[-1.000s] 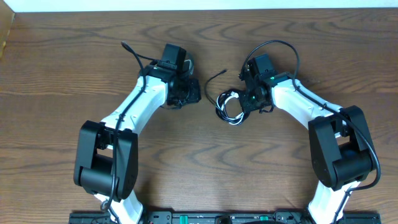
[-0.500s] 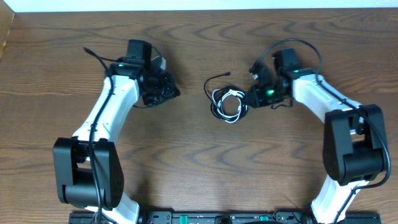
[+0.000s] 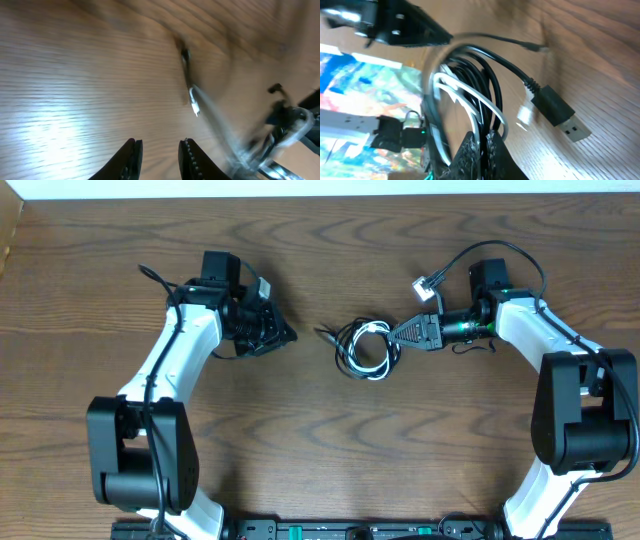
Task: Untangle cables
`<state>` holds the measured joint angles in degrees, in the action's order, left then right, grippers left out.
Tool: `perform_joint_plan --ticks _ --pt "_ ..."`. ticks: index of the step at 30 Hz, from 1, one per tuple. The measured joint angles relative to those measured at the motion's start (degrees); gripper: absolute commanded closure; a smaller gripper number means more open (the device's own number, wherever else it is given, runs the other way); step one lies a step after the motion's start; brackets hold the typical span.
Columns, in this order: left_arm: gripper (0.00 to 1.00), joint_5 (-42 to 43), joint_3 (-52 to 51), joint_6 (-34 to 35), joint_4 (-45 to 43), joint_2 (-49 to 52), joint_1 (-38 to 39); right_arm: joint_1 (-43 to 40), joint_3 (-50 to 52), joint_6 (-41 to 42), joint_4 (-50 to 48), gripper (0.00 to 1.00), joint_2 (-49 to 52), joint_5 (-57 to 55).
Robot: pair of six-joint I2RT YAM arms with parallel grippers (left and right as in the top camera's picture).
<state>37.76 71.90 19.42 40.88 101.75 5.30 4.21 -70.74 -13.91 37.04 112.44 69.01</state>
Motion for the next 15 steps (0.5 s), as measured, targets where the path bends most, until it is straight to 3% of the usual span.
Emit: perform_joint_plan --ticks 7,15 --pt "0.64 8.94 -0.13 -0.02 -0.85 4.76 0.07 -0.07 0.00 -1.25 0.04 0.99 0.00 2.60" --pt "0.57 9.75 -0.31 -0.39 -4.52 6.71 0.26 -0.07 0.02 -0.85 0.24 0.99 0.00 -3.34"
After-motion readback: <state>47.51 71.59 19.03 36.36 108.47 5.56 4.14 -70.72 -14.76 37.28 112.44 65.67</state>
